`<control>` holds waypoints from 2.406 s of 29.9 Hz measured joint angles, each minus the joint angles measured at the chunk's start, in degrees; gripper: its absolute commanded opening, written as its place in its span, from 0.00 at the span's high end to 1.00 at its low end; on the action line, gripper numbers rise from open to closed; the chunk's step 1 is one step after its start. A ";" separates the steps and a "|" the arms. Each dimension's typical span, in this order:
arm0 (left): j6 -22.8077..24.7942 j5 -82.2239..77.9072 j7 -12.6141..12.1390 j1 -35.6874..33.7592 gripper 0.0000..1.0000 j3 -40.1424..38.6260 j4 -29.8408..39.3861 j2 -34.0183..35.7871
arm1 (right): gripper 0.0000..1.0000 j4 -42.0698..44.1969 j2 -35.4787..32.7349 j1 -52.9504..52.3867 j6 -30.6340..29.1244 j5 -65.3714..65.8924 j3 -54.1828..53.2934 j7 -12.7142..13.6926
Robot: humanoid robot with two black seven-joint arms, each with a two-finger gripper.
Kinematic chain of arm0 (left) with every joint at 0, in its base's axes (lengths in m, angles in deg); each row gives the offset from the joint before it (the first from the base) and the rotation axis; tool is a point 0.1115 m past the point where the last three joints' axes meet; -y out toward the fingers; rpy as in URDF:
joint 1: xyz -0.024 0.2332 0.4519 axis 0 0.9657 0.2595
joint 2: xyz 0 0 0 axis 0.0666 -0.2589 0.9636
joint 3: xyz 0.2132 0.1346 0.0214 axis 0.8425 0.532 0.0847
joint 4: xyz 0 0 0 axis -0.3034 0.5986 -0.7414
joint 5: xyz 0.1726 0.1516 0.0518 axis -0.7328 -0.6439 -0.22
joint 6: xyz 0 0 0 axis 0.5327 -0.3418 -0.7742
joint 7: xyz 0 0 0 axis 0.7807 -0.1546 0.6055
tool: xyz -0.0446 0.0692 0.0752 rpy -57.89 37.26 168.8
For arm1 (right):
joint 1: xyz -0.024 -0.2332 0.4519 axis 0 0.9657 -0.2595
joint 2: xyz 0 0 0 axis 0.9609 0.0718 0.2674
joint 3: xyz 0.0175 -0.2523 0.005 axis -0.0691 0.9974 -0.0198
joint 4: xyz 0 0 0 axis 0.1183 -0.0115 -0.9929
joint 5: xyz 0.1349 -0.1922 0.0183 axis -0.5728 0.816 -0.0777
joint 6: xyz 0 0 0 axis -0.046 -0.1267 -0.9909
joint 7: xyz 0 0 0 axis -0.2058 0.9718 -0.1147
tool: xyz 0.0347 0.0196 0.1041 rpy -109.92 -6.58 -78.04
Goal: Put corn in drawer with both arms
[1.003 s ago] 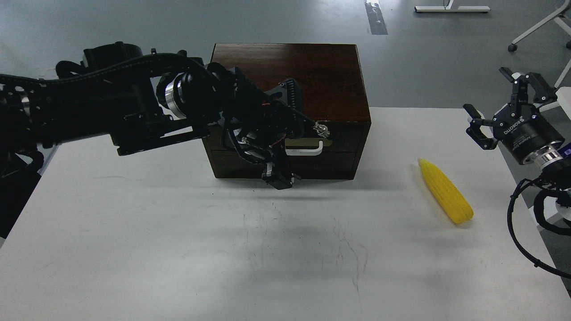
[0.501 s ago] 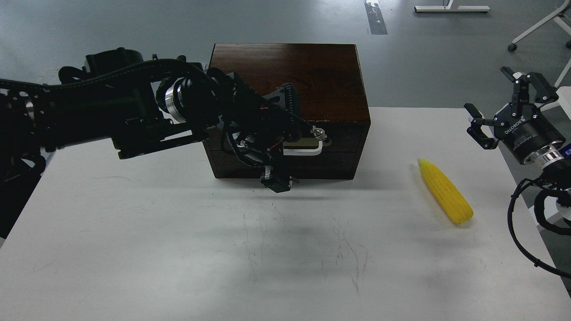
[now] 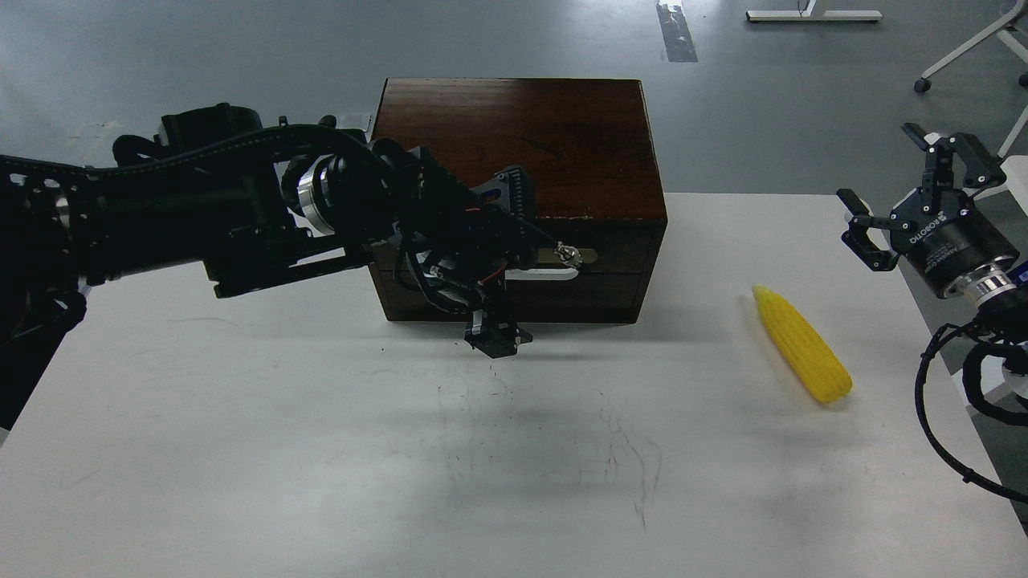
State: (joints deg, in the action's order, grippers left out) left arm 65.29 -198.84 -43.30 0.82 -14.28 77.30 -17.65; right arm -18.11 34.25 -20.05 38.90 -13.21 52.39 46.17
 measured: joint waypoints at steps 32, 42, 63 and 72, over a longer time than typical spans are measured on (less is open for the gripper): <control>-0.01 0.51 0.02 -4.43 0.02 2.37 15.37 0.51 | 0.00 -0.03 0.07 0.18 0.00 -0.01 0.10 0.00; -0.01 0.53 0.02 -4.92 0.02 2.13 20.13 1.75 | 0.00 -0.03 0.09 0.44 0.00 -0.02 0.00 0.00; -0.01 40.70 -0.03 -4.94 0.02 -14.11 21.85 13.79 | 0.00 -0.13 -0.57 0.83 0.00 -0.04 0.00 0.00; -0.01 84.81 -0.03 8.59 0.02 -26.68 16.77 21.16 | 0.00 -0.33 -1.02 0.97 0.00 0.07 0.37 0.00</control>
State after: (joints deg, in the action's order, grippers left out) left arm 65.28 -114.03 -43.32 9.41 -40.96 94.07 3.51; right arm -18.45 33.23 -19.08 38.90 -13.15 52.76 46.17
